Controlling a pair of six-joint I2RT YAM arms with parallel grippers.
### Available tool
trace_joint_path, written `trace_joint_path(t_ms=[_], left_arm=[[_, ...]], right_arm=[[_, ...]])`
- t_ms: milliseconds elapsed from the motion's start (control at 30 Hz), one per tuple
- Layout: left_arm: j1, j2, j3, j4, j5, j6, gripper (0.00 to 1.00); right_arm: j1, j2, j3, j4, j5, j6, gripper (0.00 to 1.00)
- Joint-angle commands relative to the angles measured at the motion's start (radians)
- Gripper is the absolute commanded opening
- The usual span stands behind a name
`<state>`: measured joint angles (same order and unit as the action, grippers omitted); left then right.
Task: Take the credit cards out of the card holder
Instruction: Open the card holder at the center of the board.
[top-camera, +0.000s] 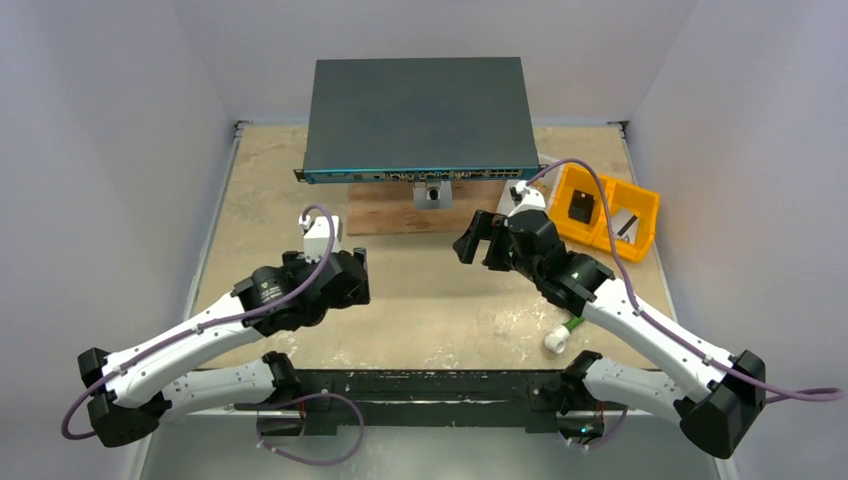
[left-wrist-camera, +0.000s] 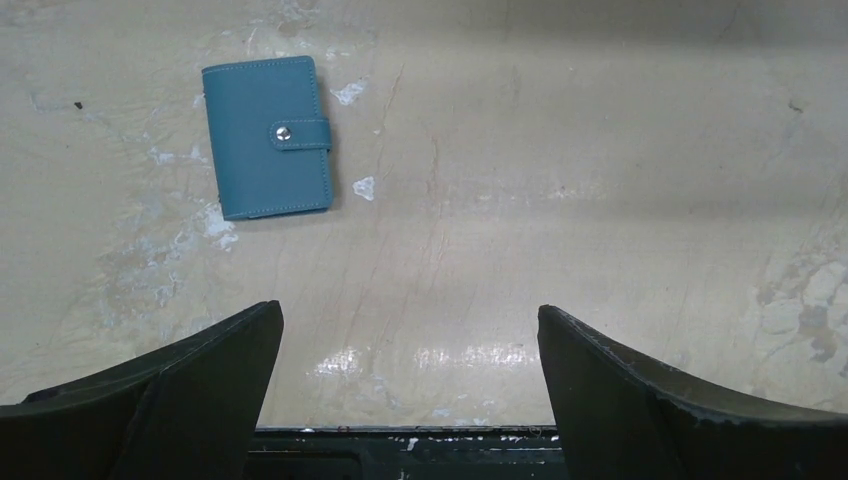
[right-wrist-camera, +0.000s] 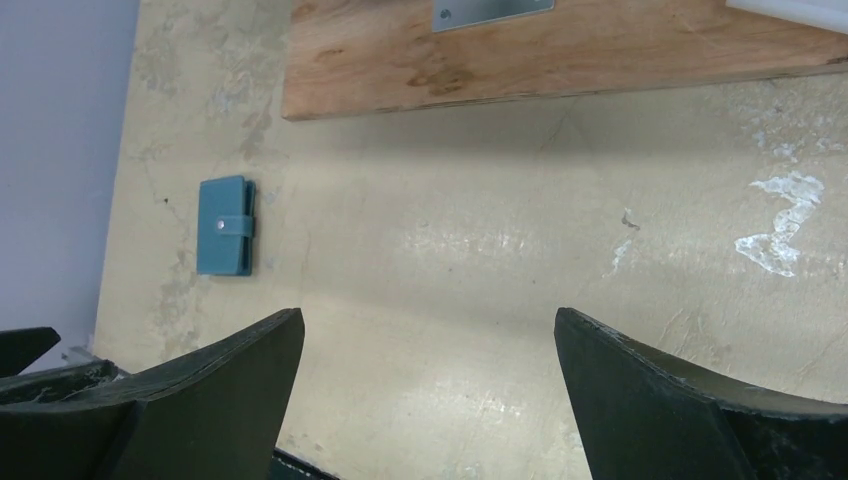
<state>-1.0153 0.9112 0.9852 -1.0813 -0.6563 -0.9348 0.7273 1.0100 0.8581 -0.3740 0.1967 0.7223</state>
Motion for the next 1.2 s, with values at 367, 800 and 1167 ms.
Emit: trace_joint_path(t_ms=[367, 800, 1167], left_arm=[[0.171, 0.043, -0.014, 0.033, 0.058, -0.036, 1.0], [0.516, 0.128, -0.131, 0.224, 0.277, 0.082, 0.98], [0.735, 0.319, -0.182, 0.437, 0.392, 0.127, 0.64]], right_arm=[[0.003, -0.012, -0.093, 0.067, -0.06, -0.057, 0.99], [0.002, -0.006, -0.201, 0.137, -0.146, -0.067, 0.99], [0.002, 0.061, -0.223, 0.223, -0.184, -0.051, 0.99]])
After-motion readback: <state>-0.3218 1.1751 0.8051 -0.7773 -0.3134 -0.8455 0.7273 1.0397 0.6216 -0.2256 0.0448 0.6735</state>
